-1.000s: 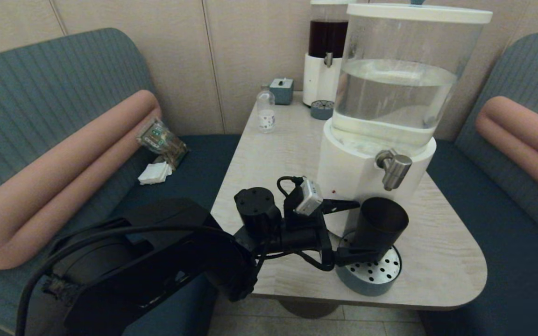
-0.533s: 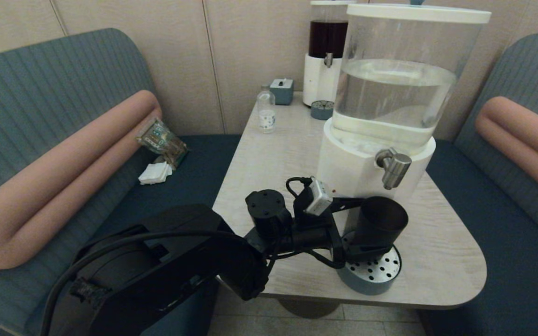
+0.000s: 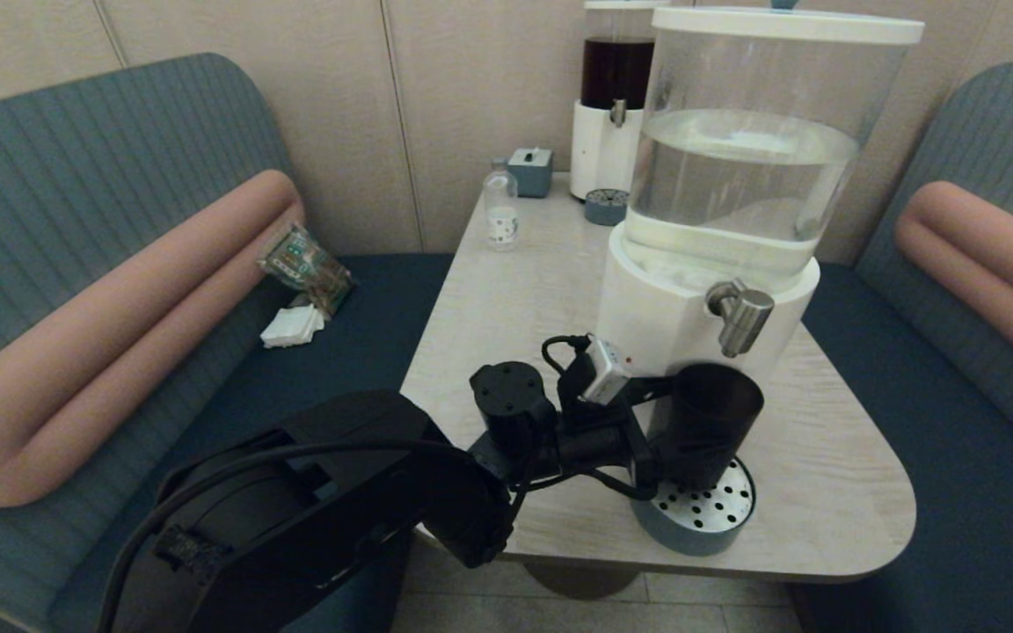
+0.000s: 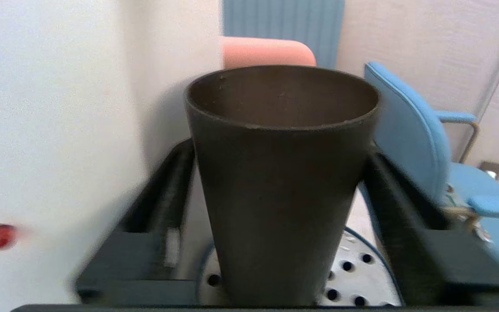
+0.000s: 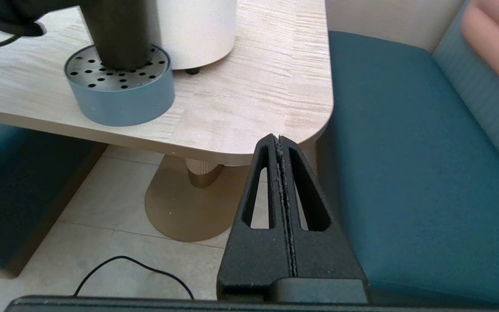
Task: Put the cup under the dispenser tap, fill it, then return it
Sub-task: Place the cup next to the water dispenser
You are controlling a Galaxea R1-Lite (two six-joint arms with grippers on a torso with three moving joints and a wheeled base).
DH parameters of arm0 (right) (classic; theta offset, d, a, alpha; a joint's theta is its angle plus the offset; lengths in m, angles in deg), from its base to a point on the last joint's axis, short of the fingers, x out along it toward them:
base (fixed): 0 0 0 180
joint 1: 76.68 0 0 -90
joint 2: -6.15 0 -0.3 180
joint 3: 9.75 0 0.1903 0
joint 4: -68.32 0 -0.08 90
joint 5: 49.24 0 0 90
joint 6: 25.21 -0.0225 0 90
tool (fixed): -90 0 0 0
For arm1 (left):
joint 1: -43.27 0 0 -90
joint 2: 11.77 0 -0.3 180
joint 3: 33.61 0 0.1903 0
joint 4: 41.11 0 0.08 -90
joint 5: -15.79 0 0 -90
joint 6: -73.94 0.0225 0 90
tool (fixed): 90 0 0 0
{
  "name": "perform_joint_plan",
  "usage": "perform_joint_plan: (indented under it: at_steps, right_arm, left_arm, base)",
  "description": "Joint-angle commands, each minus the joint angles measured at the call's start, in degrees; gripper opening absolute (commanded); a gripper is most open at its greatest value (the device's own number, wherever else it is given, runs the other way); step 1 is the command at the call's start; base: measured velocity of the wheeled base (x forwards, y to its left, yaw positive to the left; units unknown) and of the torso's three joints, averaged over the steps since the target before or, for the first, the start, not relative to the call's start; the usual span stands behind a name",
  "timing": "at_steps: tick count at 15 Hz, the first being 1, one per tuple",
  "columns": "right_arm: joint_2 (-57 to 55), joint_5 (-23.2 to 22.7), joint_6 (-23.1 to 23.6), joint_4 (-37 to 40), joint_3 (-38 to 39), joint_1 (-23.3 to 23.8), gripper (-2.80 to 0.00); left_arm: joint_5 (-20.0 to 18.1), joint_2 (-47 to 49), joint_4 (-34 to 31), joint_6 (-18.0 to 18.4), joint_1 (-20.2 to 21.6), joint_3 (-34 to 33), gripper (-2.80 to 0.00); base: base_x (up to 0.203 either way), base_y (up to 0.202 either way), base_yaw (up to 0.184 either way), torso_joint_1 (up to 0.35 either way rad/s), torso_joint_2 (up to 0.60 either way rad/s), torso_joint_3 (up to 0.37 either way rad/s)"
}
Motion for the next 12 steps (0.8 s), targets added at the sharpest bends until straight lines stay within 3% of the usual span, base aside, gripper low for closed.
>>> perform_joint_plan:
  at_steps: [1,6,12]
  right_arm:
    - [0.1,0.0,0.0,0.0,0.8,0.0,-2.8]
    - [0.1,0.0,0.0,0.0,0.8,0.0,-2.8]
    - [0.1,0.0,0.0,0.0,0.8,0.0,-2.8]
  left_arm:
    - [-0.4,0.3,0.5,0.0,-0.2,0.9,-2.8]
    - [-0.3,-0.3,0.8,0.0,-0.2,-0.5,-2.8]
    - [-0.3,-8.2,3.4,-0.4,0.0,-10.6,-2.8]
  base:
    - [0.0,0.0,0.0,0.0,0.0,0.0]
    - [0.0,0.0,0.0,0.0,0.0,0.0]
    - [0.0,0.0,0.0,0.0,0.0,0.0]
